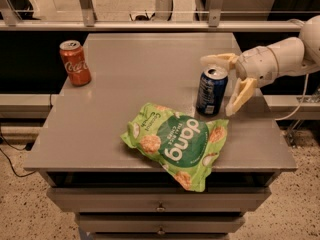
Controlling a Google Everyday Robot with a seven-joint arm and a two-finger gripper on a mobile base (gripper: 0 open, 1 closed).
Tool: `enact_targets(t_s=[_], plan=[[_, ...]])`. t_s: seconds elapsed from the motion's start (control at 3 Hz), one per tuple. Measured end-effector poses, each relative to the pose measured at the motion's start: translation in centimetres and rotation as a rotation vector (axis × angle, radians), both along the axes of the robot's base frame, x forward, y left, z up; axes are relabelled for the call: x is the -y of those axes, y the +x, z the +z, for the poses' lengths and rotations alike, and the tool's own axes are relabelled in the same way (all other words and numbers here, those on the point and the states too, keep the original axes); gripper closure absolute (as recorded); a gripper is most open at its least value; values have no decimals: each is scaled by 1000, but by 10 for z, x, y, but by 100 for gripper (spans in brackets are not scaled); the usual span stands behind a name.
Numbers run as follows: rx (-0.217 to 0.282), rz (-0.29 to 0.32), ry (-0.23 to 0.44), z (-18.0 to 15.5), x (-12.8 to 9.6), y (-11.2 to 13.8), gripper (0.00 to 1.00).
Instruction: Move pepsi can near green rice chip bag
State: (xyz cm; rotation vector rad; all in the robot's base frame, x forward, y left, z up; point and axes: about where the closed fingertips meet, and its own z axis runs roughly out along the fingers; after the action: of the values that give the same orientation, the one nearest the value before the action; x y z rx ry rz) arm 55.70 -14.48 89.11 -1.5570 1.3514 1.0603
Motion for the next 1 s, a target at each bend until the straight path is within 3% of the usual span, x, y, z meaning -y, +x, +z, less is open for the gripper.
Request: enact_targets(t_s=[0.67,1.0], plan=[[56,-170,-57,11,64,28,0],[95,-306,-72,26,104,40,0]])
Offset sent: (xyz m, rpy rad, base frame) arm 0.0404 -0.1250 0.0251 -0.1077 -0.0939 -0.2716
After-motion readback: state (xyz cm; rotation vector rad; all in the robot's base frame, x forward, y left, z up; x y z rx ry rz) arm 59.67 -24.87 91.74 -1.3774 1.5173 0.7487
